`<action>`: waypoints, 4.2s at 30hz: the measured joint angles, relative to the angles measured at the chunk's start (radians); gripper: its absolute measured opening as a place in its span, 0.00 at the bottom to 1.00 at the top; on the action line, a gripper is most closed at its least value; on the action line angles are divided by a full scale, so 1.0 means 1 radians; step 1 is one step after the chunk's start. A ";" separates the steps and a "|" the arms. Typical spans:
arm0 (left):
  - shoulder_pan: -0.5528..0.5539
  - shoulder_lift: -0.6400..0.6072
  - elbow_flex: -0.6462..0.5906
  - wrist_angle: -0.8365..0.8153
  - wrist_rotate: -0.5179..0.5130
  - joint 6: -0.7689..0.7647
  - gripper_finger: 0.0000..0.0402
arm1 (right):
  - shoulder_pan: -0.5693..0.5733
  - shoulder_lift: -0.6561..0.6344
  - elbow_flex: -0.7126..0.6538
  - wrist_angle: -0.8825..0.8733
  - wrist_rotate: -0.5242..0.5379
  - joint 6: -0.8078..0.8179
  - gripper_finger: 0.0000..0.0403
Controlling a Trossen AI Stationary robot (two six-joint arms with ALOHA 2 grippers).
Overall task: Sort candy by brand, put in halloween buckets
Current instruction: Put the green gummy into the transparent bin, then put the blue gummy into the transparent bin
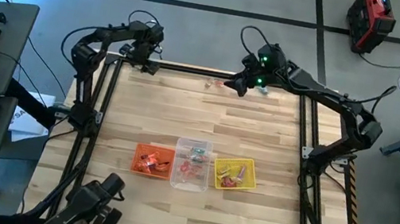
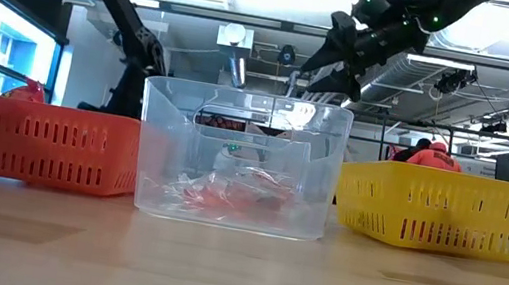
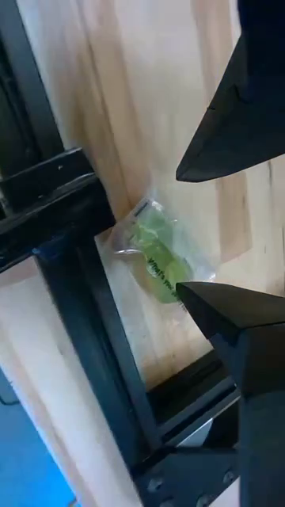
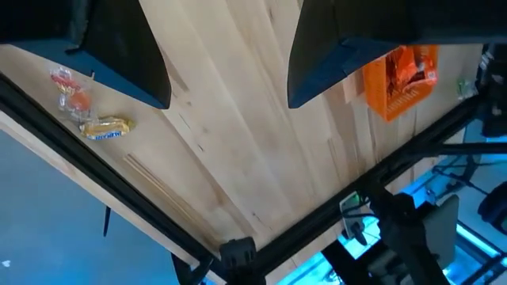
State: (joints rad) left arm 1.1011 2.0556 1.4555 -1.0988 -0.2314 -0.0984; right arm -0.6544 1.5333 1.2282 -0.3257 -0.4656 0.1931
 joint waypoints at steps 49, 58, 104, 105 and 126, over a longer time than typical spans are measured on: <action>-0.873 -0.421 -0.003 0.190 0.706 -0.023 0.00 | -0.003 -0.039 0.001 0.217 -0.187 0.118 0.61; -1.003 -0.345 -0.096 0.436 0.704 -0.023 0.00 | 0.091 -0.234 0.001 0.172 -0.103 0.171 0.61; -0.741 -0.571 -0.094 0.701 0.265 -0.267 0.50 | -0.234 0.364 0.096 -0.404 0.589 -0.192 0.61; -0.745 -0.572 -0.094 0.702 0.264 -0.267 0.50 | -0.234 0.382 0.113 -0.417 0.589 -0.202 0.61; -0.748 -0.584 -0.096 0.699 0.260 -0.162 0.50 | -0.176 0.514 0.173 -0.426 0.799 -0.305 0.38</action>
State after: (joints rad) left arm 0.3529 1.4711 1.3597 -0.3996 0.0287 -0.2607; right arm -0.8300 2.0470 1.4014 -0.7513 0.3339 -0.1124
